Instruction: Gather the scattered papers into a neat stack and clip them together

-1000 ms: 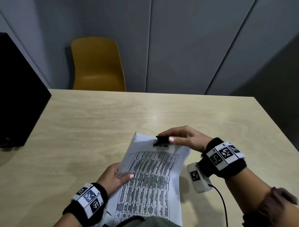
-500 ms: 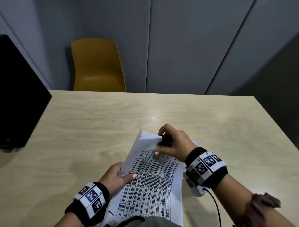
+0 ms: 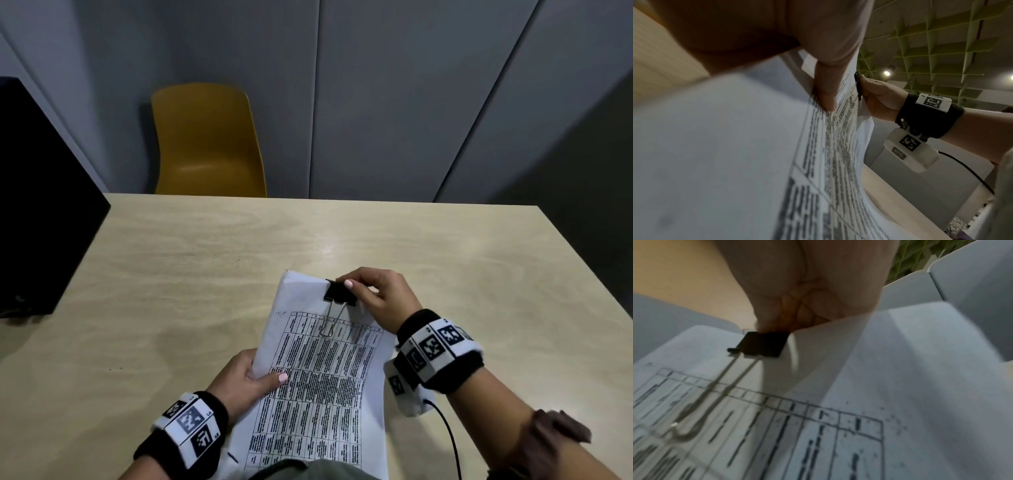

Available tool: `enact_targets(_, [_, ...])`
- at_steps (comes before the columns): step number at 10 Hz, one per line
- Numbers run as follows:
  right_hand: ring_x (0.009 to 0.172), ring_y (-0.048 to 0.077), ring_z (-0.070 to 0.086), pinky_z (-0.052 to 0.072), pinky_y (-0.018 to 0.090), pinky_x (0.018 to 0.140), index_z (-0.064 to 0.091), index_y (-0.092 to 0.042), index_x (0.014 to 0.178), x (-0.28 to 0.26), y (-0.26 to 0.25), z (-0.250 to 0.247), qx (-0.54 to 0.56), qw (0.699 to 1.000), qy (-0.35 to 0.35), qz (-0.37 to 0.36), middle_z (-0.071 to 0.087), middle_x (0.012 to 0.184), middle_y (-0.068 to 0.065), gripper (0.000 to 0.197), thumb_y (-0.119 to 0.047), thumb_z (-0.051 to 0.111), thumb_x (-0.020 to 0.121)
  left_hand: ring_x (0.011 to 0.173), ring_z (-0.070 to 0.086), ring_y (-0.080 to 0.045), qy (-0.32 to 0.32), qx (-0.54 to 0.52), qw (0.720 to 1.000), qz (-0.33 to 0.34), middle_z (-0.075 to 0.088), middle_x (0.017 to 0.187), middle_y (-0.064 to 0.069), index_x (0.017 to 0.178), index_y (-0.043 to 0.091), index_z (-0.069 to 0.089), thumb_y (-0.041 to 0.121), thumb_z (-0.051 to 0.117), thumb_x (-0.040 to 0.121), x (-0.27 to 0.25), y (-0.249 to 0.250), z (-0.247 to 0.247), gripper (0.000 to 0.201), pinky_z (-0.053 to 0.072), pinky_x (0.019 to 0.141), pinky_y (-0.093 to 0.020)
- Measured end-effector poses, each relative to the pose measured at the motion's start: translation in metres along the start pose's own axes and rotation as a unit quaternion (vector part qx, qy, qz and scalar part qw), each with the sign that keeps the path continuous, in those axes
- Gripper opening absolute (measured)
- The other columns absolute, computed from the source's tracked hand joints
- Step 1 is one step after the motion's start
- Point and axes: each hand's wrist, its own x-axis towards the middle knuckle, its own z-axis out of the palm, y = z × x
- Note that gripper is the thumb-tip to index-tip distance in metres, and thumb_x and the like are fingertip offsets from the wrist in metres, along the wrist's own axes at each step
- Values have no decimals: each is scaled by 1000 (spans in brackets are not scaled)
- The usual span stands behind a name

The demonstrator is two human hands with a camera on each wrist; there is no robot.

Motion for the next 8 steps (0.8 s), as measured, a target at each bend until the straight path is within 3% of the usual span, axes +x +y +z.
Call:
enact_targets(1, [118, 9, 45, 20, 45, 112, 56, -29, 122, -11, 8, 12, -112, 989, 91, 14, 54, 129, -3, 46, -48, 52, 81, 100, 64, -20, 8, -21, 999, -23, 67, 110, -8, 123, 10, 49, 56, 81, 43, 4, -4, -6, 97, 49, 93, -40])
enact_targets(2, [130, 24, 35, 29, 44, 112, 39, -20, 136, -30, 26, 25, -46, 968, 195, 152, 38, 141, 11, 59, -31, 62, 83, 102, 64, -19, 18, -21, 999, -29, 66, 114, -7, 122, 13, 48, 58, 80, 39, 7, -7, -14, 100, 47, 96, -42])
enact_targets(3, [121, 29, 47, 38, 40, 104, 35, -10, 136, -46, 44, 41, 130, 916, 83, 370, 43, 139, 17, 58, -18, 61, 85, 103, 64, -18, 18, -13, 999, -39, 67, 114, -6, 124, 12, 49, 53, 81, 51, 13, -10, -21, 90, 46, 97, -45])
enact_targets(4, [110, 28, 56, 44, 39, 99, 46, -4, 126, -52, 59, 58, 132, 897, -12, 421, 56, 127, 16, 44, -11, 59, 85, 103, 62, -16, 10, 1, 999, -42, 66, 106, 2, 120, 10, 53, 23, 70, 78, 22, -5, -20, 47, 44, 97, -38])
enact_targets(5, [106, 27, 60, 46, 41, 99, 54, -5, 122, -42, 62, 65, 100, 907, 17, 408, 64, 120, 14, 40, -4, 56, 81, 108, 60, -21, 30, 32, 998, -50, 66, 110, 0, 117, 12, 55, 18, 67, 82, 36, 0, -19, 38, 42, 100, -40])
enact_targets(6, [107, 29, 60, 47, 38, 96, 53, -6, 124, -28, 57, 68, 87, 923, 25, 374, 64, 120, 15, 43, -4, 50, 82, 112, 57, -24, 68, 71, 995, -29, 60, 125, -6, 128, 13, 46, 15, 67, 82, 53, 11, -19, 51, 41, 103, -43])
enact_targets(8, [108, 29, 58, 42, 27, 83, 47, -7, 120, -24, 51, 66, 28, 936, 16, 350, 60, 122, 13, 36, -7, 45, 84, 130, 45, -26, 119, 72, 990, 10, 39, 148, -9, 148, 19, 8, 8, 64, 84, 57, 33, -31, 86, 34, 106, -35])
